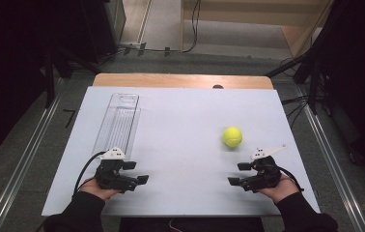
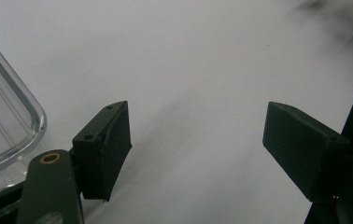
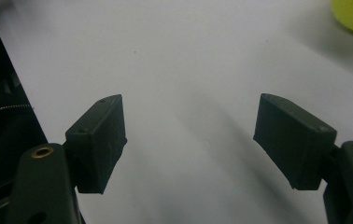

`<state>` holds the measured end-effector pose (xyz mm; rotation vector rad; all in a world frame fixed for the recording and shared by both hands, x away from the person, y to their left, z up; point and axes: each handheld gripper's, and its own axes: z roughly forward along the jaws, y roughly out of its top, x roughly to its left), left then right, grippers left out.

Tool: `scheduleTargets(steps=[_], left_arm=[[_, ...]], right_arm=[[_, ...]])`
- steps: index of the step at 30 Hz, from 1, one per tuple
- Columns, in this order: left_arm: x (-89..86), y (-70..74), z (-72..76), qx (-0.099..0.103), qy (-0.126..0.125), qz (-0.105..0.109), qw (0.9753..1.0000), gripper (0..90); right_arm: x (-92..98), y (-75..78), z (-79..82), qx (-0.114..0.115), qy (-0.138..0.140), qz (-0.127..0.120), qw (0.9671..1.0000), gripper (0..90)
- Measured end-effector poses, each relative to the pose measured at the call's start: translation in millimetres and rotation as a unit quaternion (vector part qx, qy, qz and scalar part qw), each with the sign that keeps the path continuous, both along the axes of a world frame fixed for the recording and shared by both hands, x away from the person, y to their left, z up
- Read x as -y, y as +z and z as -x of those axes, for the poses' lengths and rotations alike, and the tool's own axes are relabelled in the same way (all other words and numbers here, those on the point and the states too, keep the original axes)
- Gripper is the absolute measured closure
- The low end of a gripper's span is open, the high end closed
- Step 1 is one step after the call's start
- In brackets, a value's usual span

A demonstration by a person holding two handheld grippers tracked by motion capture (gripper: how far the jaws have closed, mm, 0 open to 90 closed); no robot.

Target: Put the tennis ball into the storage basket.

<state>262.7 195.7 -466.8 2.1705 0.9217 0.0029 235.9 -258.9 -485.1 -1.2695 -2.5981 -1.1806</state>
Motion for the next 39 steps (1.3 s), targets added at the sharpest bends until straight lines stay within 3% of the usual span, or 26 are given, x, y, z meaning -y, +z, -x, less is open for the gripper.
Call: scheduleTargets(steps=[19,39], left_arm=[[0.5,0.2,-0.2,-0.003,0.004,0.009,0.9999,24.2],[1.0,0.1,-0.3,-0.002,0.002,0.009,1.0000,24.1]], right_arm=[[2.2,-1.7,-3.3,-0.021,0.002,0.013,0.9997,21.9],[0.5,-3.4,-3.3,-0.019,0.004,0.025,0.9995,21.7]])
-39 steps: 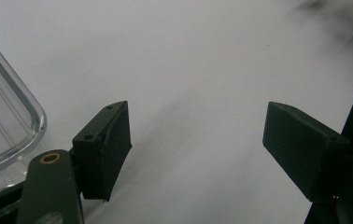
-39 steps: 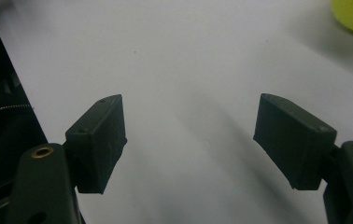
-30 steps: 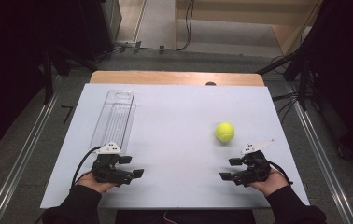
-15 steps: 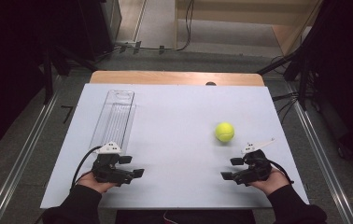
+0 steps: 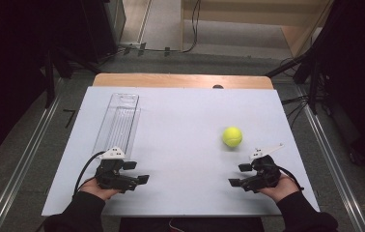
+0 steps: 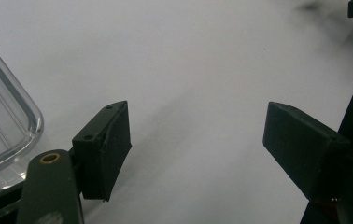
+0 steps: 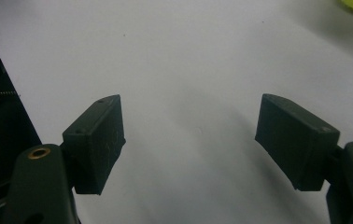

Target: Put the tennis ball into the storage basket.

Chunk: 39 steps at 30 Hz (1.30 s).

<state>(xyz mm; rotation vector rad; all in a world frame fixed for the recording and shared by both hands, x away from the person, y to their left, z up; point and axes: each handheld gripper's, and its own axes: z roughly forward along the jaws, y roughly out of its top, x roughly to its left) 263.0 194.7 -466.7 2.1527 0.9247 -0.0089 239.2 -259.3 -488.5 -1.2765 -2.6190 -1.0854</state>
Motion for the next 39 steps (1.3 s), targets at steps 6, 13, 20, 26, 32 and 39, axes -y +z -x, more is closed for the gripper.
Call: scheduleTargets(steps=[6,13,20,26,32,39], left_arm=[[0.9,0.0,-0.2,-0.002,0.000,-0.001,1.0000,24.1],[5.3,8.0,1.8,-0.001,-0.002,0.021,0.9998,24.2],[16.6,23.0,5.6,0.017,0.007,0.030,0.9994,24.1],[22.7,30.0,3.6,0.019,0.015,0.035,0.9991,24.1],[28.8,33.7,-1.5,0.021,0.017,0.022,0.9994,24.2],[39.4,35.5,-9.5,0.007,0.014,0.021,0.9997,24.1]], right_arm=[[0.2,0.2,0.2,0.003,0.000,0.002,1.0000,21.7],[0.2,0.1,0.5,0.003,-0.001,0.003,1.0000,21.7],[0.8,-0.2,0.3,0.004,-0.002,0.005,1.0000,21.7],[0.9,-0.5,0.4,0.005,-0.005,0.008,0.9999,21.7],[1.0,-0.6,0.1,0.003,-0.008,0.009,0.9999,21.7],[1.3,-0.2,0.1,0.007,-0.007,0.008,0.9999,21.7]])
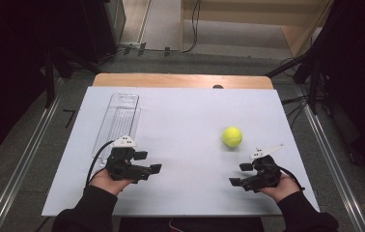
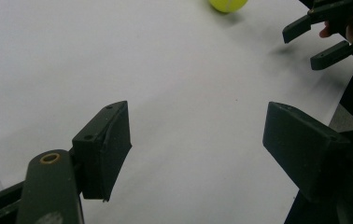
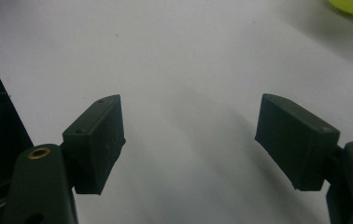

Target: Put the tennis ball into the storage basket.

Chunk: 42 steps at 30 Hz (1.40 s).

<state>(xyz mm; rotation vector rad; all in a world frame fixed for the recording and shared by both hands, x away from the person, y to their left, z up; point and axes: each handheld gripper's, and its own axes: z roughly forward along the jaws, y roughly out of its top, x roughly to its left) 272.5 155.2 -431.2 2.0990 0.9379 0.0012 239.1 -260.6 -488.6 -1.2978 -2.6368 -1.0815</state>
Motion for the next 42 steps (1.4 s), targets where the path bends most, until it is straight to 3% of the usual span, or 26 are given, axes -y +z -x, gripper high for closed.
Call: scheduleTargets(steps=[3,8,12,17,25,39,42], left_arm=[[4.3,1.2,-2.4,0.000,-0.003,-0.004,1.0000,24.1],[9.9,3.6,-8.2,-0.007,0.001,0.008,0.9999,24.1],[15.2,4.7,-11.0,0.000,0.003,-0.010,0.9999,24.1],[19.7,3.3,-15.3,-0.003,-0.003,-0.003,1.0000,24.1],[29.9,3.8,-22.1,0.001,-0.009,-0.011,0.9999,24.0],[47.8,4.4,-38.9,-0.006,-0.016,-0.013,0.9998,20.4],[52.0,4.0,-43.7,-0.020,-0.027,-0.009,0.9994,20.4]], right_arm=[[0.1,0.5,0.4,0.001,-0.001,0.000,1.0000,21.7],[0.4,0.7,0.6,0.001,-0.001,0.000,1.0000,21.7],[1.0,0.6,0.3,0.002,-0.002,0.000,1.0000,21.7],[1.4,1.0,0.3,0.004,-0.004,-0.001,1.0000,21.7],[1.3,1.1,0.5,0.005,-0.004,-0.002,1.0000,21.7],[0.7,1.1,0.7,0.005,-0.004,-0.001,1.0000,21.7],[0.8,1.1,0.7,0.006,-0.003,-0.001,1.0000,21.7]])
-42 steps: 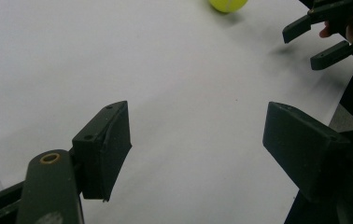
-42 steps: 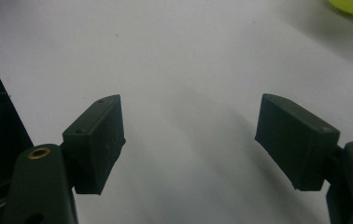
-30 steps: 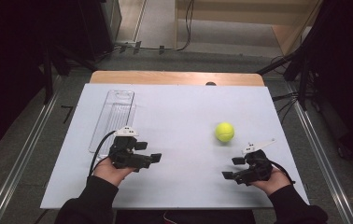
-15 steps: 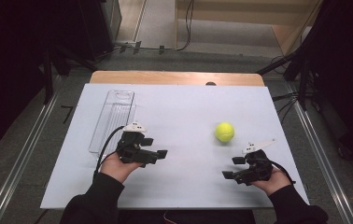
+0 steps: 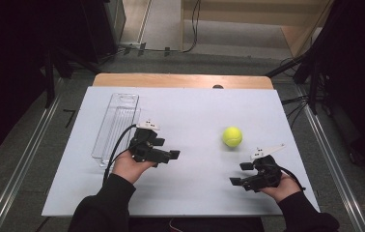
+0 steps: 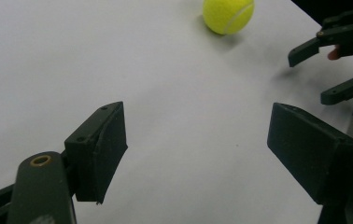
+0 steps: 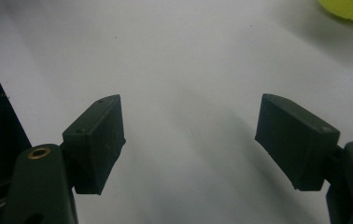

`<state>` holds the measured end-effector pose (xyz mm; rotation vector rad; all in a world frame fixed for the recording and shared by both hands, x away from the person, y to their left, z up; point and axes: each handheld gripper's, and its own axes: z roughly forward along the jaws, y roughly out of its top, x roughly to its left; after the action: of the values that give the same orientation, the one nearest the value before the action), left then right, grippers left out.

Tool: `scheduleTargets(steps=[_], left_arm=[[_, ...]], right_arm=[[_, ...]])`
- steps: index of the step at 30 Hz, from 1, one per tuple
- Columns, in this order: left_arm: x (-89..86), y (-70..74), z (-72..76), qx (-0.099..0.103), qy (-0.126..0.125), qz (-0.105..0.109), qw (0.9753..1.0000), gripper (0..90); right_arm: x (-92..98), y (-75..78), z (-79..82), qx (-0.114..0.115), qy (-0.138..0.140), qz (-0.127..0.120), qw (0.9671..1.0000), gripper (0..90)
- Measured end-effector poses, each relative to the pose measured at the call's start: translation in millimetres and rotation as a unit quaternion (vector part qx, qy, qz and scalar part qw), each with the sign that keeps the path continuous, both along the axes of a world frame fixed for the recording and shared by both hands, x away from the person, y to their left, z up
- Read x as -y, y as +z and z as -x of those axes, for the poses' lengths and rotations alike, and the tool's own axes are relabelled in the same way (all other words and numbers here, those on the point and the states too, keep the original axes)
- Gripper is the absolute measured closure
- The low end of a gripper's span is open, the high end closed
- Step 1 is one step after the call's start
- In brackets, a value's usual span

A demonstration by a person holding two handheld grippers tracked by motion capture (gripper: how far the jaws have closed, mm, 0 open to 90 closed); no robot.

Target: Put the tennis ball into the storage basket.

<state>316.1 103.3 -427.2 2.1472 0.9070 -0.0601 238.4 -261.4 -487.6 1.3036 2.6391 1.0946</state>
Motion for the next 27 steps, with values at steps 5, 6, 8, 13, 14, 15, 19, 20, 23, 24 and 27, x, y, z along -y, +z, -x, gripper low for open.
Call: scheduleTargets(steps=[5,6,8,13,14,15,19,20,23,24,27], left_arm=[[5.5,-1.2,-5.3,0.005,0.000,0.005,1.0000,9.0],[7.4,-1.6,-6.5,0.010,0.000,-0.002,0.9999,0.0],[8.4,-1.9,-7.3,0.030,0.003,0.004,0.9995,0.0],[11.8,-2.1,-10.9,0.027,0.007,0.005,0.9996,0.0],[13.1,-1.6,-11.8,0.024,0.003,-0.002,0.9997,0.0],[14.4,-1.4,-12.3,0.022,0.000,-0.006,0.9997,0.0],[21.4,-0.1,-14.6,0.018,-0.005,-0.009,0.9998,0.8],[23.8,0.3,-15.4,0.017,-0.006,-0.009,0.9998,0.9],[28.3,0.9,-17.9,0.015,-0.011,-0.006,0.9998,0.9],[30.1,1.2,-19.1,0.014,-0.013,-0.006,0.9998,0.9],[34.1,2.0,-20.9,0.019,-0.009,-0.008,0.9998,4.1]], right_arm=[[0.0,0.0,0.0,0.000,0.001,0.000,1.0000,21.7],[-0.1,0.0,0.0,0.001,0.002,0.000,1.0000,21.7],[-0.2,0.2,0.1,0.001,0.002,0.000,1.0000,21.7],[-0.4,0.5,0.2,0.003,0.005,-0.001,1.0000,21.7],[-0.4,0.6,0.2,0.003,0.005,-0.001,1.0000,21.7],[-0.4,0.6,0.2,0.003,0.005,-0.001,1.0000,21.7],[-0.3,0.6,0.1,0.003,0.006,-0.002,1.0000,21.7],[-0.3,0.6,0.0,0.003,0.006,-0.002,1.0000,21.7],[-0.2,0.6,0.0,0.004,0.007,-0.002,1.0000,21.7],[-0.2,0.6,0.1,0.004,0.007,-0.003,1.0000,21.7],[0.1,0.7,0.2,0.003,0.006,-0.003,1.0000,21.7]])
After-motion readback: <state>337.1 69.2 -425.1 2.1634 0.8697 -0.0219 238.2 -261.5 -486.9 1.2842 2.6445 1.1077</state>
